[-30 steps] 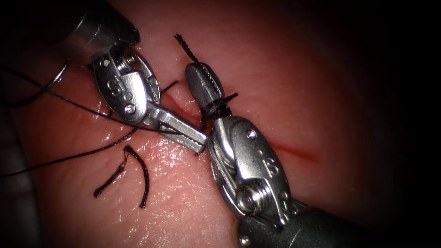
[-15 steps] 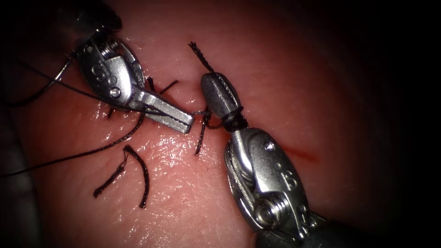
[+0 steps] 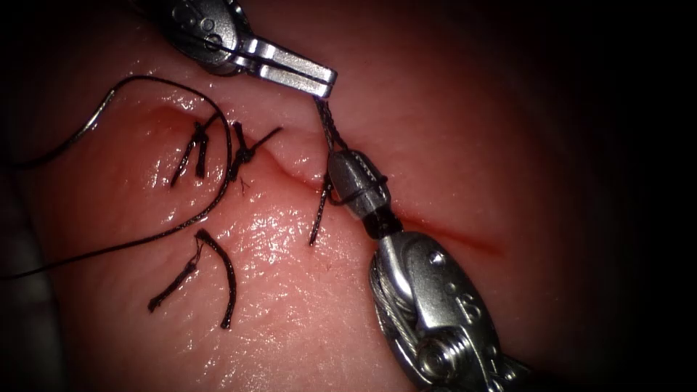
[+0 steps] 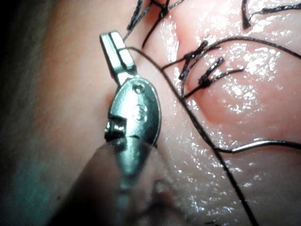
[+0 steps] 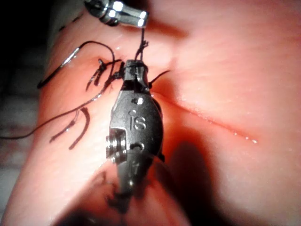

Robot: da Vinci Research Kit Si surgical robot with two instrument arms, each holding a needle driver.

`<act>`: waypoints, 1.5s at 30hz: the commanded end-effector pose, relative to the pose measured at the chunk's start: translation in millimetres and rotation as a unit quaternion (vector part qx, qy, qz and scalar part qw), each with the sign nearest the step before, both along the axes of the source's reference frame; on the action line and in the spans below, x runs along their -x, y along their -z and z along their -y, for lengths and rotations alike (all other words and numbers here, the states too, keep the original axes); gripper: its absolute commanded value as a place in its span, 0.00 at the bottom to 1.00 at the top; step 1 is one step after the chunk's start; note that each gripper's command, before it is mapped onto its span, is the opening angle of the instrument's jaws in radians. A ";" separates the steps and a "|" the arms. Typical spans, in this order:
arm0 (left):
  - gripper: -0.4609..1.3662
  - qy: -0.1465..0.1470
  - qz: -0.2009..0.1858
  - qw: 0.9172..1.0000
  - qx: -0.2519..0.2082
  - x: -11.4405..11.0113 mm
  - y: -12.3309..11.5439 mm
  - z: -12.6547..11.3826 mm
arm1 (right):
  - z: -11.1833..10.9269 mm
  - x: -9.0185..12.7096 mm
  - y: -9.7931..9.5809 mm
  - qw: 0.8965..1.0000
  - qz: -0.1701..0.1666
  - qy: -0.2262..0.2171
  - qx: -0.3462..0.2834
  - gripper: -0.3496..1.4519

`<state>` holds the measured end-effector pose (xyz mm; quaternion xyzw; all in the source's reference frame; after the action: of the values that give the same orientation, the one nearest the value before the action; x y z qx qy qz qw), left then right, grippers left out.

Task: Wound Closure
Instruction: Pull the right gripper down and the left gripper up to tighten the suture

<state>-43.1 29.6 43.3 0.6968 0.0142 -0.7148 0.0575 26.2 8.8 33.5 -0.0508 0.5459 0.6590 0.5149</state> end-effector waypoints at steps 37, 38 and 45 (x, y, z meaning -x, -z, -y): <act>0.06 0.044 -0.033 0.998 0.000 2.3 -7.3 -8.4 | 2.8 -1.4 -3.1 0.887 -0.131 0.385 0.217 0.00; 0.06 0.045 -0.034 0.998 -0.003 2.4 -7.4 -8.5 | 2.8 -1.4 -3.1 0.886 -0.133 0.387 0.217 0.00; 0.06 0.056 -0.046 0.997 0.004 2.7 -9.1 -9.0 | 2.8 -1.9 -3.3 0.883 -0.140 0.390 0.219 0.00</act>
<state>-45.8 38.7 52.6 0.6623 -0.0290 -0.7485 0.0160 28.1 6.0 36.8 0.1476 0.7182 0.2676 0.6251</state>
